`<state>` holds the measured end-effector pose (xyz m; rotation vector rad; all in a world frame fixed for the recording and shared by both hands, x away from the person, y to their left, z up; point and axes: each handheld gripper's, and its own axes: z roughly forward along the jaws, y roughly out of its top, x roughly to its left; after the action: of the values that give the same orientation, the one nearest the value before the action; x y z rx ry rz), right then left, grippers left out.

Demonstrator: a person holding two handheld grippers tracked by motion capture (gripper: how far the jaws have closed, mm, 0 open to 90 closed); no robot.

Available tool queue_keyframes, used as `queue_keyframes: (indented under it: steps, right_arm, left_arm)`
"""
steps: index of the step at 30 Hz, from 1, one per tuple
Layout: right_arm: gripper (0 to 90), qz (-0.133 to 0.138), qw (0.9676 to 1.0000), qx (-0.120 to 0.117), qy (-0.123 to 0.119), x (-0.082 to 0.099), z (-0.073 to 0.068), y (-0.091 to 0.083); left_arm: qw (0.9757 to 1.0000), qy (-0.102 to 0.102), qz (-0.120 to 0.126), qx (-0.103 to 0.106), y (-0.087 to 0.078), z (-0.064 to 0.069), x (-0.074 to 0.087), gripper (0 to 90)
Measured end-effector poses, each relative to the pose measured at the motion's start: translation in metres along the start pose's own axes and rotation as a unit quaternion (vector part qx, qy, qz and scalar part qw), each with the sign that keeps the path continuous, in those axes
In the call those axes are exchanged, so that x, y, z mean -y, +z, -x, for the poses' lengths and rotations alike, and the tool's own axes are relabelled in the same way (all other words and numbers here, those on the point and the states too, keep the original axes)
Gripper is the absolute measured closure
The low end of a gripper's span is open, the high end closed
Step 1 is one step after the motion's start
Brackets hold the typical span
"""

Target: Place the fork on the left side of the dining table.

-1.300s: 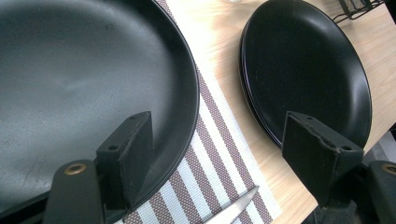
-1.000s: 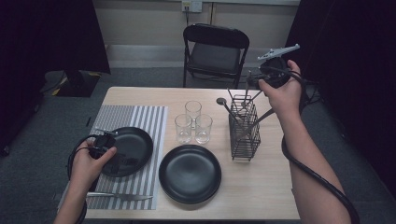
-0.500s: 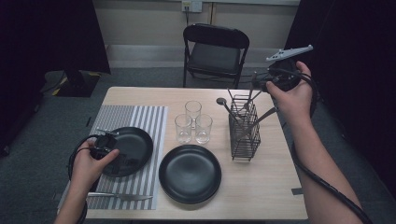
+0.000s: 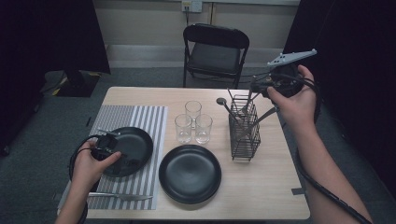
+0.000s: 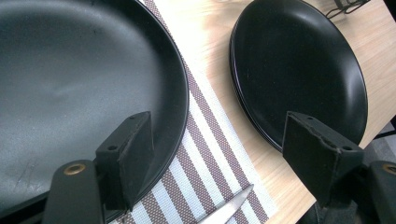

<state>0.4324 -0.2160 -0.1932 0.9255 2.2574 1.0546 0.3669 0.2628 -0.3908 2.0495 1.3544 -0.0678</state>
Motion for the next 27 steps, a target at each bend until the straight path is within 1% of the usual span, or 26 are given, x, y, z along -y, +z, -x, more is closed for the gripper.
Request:
queue_keyframes:
  steps: [1,2,3,7,10,15,17,19,23,24,25,26,27]
  right_arm:
    - [87.6,0.0,1.0,0.0,0.003,0.001,-0.001,-0.001]
    - [87.6,0.001,1.0,-0.002,0.001,0.002,-0.001,-0.002]
    - [87.6,0.002,1.0,-0.004,0.003,0.003,-0.002,-0.002]
    - [87.6,0.004,0.9999,-0.013,0.007,0.008,-0.005,-0.004]
    - [87.6,0.009,0.9997,-0.023,0.009,0.011,-0.008,-0.004]
    - [87.6,0.012,0.9993,-0.034,0.011,0.015,-0.012,-0.005]
    - [87.6,0.014,0.9991,-0.038,0.011,0.017,-0.014,-0.005]
    - [87.6,0.016,0.9989,-0.042,0.011,0.018,-0.016,-0.005]
    - [87.6,0.016,0.9984,-0.053,0.01,0.023,-0.022,-0.004]
    - [87.6,0.017,0.9984,-0.053,0.009,0.024,-0.023,-0.003]
    - [87.6,0.017,0.9982,-0.056,0.009,0.026,-0.024,-0.003]
    - [87.6,0.018,0.9981,-0.058,0.01,0.027,-0.025,-0.002]
    - [87.6,0.019,0.9978,-0.062,0.01,0.028,-0.026,-0.002]
  left_arm:
    - [1.0,0.0,0.001,0.001,0.0,0.001,0.0,25.0]
    - [1.0,0.006,-0.002,0.001,0.0,0.0,0.0,25.0]
    - [1.0,0.002,0.0,0.0,0.0,0.001,0.0,25.0]
    - [1.0,0.003,-0.003,0.002,0.002,0.003,0.0,25.0]
    - [1.0,0.009,-0.005,0.0,0.002,0.003,-0.001,25.0]
    - [1.0,0.004,-0.002,0.0,0.002,0.004,-0.001,25.0]
    - [1.0,0.002,-0.002,-0.004,0.003,0.005,-0.001,25.0]
    - [1.0,0.006,-0.003,-0.002,0.003,0.004,-0.001,25.1]
    - [1.0,0.005,-0.002,-0.001,0.004,0.007,-0.002,25.1]
    - [0.9999,0.011,-0.006,-0.002,0.004,0.007,-0.002,25.2]
    - [0.9999,0.012,-0.007,-0.002,0.005,0.007,-0.002,25.7]
    - [0.9998,0.016,-0.01,-0.004,0.005,0.007,-0.002,25.7]
    - [0.9998,0.016,-0.009,-0.002,0.005,0.008,-0.002,25.7]
